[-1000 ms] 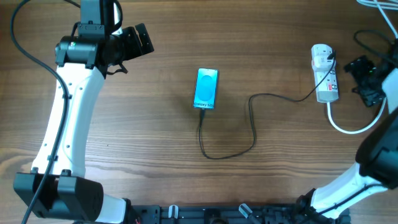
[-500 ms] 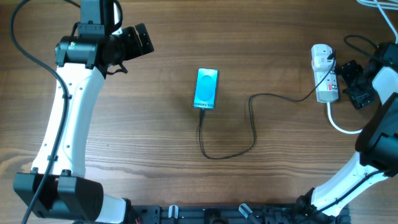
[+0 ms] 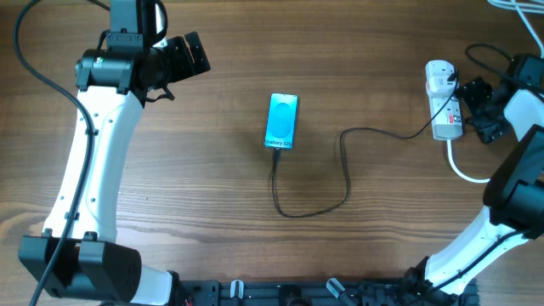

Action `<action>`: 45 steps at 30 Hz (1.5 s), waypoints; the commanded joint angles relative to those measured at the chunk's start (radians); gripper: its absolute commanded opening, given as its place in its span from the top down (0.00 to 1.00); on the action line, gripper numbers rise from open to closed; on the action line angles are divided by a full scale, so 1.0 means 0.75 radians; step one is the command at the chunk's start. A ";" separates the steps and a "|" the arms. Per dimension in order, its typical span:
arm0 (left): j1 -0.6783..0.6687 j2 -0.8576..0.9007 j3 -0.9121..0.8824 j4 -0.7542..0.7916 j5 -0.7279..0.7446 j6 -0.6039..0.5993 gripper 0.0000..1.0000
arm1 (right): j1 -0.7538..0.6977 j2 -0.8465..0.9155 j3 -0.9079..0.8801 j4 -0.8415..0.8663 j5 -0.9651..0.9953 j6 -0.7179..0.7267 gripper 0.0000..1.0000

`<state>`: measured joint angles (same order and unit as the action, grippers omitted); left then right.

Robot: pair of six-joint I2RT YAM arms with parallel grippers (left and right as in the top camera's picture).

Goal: Plug charger to phone and switch on socket

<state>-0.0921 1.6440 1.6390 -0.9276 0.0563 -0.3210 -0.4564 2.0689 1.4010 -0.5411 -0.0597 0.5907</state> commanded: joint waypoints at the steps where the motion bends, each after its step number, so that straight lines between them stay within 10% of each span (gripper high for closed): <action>1: 0.007 0.007 -0.006 0.003 -0.017 -0.012 0.00 | 0.043 0.050 0.019 0.003 -0.027 0.021 0.00; 45: 0.007 0.007 -0.006 0.003 -0.017 -0.012 0.00 | 0.046 0.091 0.019 -0.074 -0.072 -0.085 0.00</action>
<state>-0.0921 1.6440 1.6390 -0.9276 0.0563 -0.3210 -0.4458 2.0724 1.4174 -0.5793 -0.0662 0.5594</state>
